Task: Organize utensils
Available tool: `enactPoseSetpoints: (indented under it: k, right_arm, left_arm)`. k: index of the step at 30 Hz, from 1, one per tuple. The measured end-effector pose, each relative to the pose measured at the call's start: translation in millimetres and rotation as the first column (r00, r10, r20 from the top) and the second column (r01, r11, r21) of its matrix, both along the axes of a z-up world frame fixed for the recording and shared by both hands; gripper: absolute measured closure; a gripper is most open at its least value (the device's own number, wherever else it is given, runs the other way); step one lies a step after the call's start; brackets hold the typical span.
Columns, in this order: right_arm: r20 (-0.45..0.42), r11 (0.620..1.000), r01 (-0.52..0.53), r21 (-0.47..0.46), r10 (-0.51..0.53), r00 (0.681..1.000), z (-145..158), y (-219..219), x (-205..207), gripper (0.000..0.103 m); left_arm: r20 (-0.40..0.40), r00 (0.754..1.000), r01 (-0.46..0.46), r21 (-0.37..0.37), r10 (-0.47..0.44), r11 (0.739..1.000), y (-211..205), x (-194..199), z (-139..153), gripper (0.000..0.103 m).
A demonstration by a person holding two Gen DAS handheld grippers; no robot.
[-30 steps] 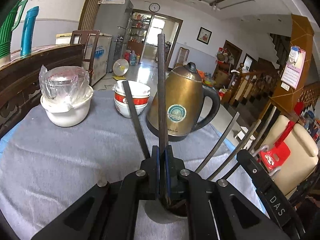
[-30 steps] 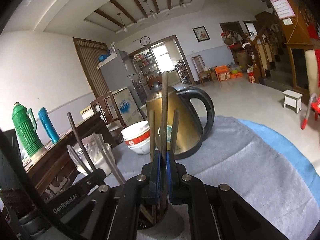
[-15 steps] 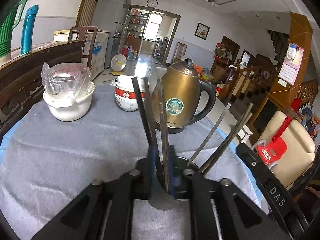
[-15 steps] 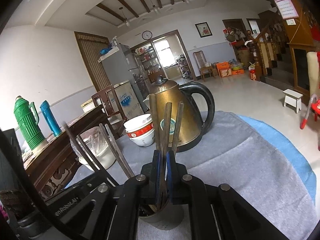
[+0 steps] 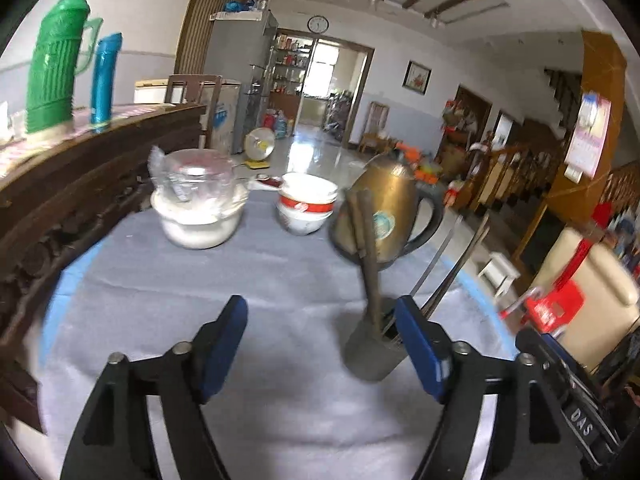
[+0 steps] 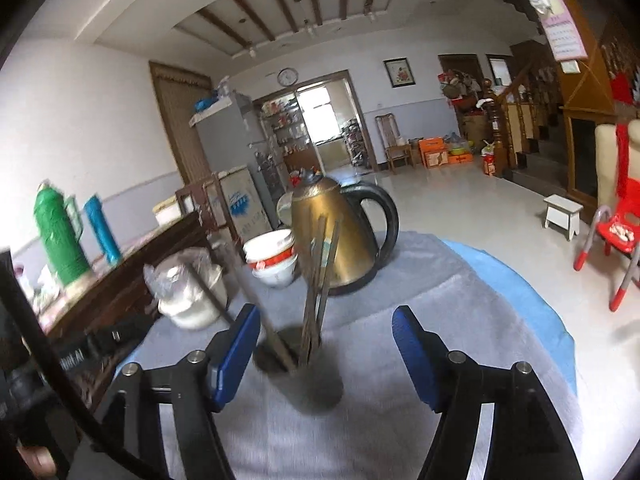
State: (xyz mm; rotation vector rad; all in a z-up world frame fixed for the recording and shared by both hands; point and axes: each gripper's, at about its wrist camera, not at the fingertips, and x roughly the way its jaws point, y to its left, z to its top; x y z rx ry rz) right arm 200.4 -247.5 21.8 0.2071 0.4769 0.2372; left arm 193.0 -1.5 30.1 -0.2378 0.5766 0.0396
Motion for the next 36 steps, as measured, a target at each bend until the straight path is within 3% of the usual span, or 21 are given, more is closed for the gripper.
enactPoseSetpoints:
  k: [4, 9, 13, 21, 28, 36]
  right_arm:
    - [-0.076, 0.996, -0.053, -0.07, 0.048, 0.996, -16.7, 14.9, -20.8, 0.03]
    - [-0.115, 0.988, -0.096, -0.121, 0.082, 0.99, -32.0, 26.2, -41.3, 0.025]
    - [-0.132, 0.984, -0.096, -0.147, 0.077, 0.988, -34.3, 31.5, -49.7, 0.022]
    - [-0.112, 0.984, -0.078, -0.163, 0.06, 0.992, -24.9, 35.6, -61.0, 0.019]
    - [-0.093, 0.981, -0.062, -0.183, 0.045, 0.995, -19.5, 33.9, -66.1, 0.019]
    - [-0.073, 0.981, -0.043, -0.188, 0.03, 0.997, -13.1, 31.1, -64.2, 0.019]
  left_arm:
    - [-0.047, 0.999, 0.013, 0.046, -0.01, 0.999, 3.6, -16.7, -9.0, 0.02]
    - [-0.076, 0.997, 0.025, 0.141, -0.014, 0.99, 0.5, -35.5, -17.1, 0.019]
    - [-0.083, 0.997, 0.015, 0.164, -0.001, 0.986, -0.3, -47.6, -17.8, 0.019]
    - [-0.1, 0.995, 0.025, 0.15, -0.01, 0.988, -3.4, -57.9, -15.9, 0.018]
    - [-0.086, 0.996, 0.036, 0.127, -0.026, 0.991, -5.3, -60.7, -9.2, 0.007]
    - [-0.082, 0.996, 0.049, 0.116, -0.039, 0.992, -8.8, -57.5, -4.6, 0.006]
